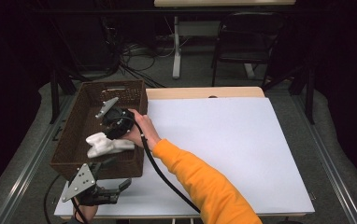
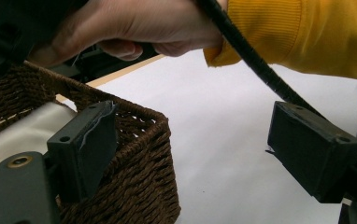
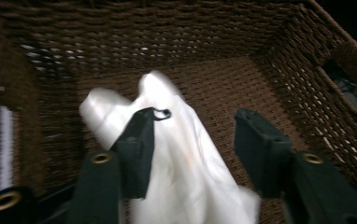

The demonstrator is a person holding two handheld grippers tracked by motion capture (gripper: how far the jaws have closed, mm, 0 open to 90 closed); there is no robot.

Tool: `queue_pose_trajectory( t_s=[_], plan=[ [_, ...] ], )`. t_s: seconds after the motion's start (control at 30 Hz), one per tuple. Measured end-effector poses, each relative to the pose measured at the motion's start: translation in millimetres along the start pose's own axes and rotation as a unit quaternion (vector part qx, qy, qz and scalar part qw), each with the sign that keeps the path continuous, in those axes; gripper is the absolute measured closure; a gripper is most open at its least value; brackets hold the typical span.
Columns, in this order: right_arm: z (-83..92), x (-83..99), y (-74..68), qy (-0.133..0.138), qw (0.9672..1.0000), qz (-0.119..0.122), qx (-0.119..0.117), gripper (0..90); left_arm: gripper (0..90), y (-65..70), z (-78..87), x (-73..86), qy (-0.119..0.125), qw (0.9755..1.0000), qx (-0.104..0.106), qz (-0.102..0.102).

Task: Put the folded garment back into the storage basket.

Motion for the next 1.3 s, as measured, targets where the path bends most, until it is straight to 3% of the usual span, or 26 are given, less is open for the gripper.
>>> queue_pose_trajectory(
  t_s=[0.17,0.43,0.67,1.3],
  plan=[
    [12.4,3.2,2.0,-0.017,0.9996,-0.008,-0.024,25.7,15.8,0.0,-0.4,0.0,0.0,1.0,0.0,0.0],
    [36.6,13.9,6.1,-0.022,0.9986,-0.015,-0.045,6.7,15.8,0.4,-0.4,-0.1,-0.001,1.0,-0.001,-0.001],
    [55.7,25.1,12.0,-0.017,0.9987,-0.025,-0.041,0.1,15.8,0.9,-0.1,-0.1,-0.001,1.0,-0.003,0.0],
    [106.4,65.8,31.8,-0.007,0.9983,-0.054,-0.021,0.0,15.8,0.7,-0.4,0.2,-0.004,1.0,-0.004,-0.002]
  ],
)
Point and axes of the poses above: each handheld gripper's, and its own axes: z roughly backward along the jaws, x roughly out of its underside, y roughly to its right, the point moved 5 cm from there along -z, roughly forward along the jaws, and after that the axes turned 4 degrees about y, right-handed, at the moved point
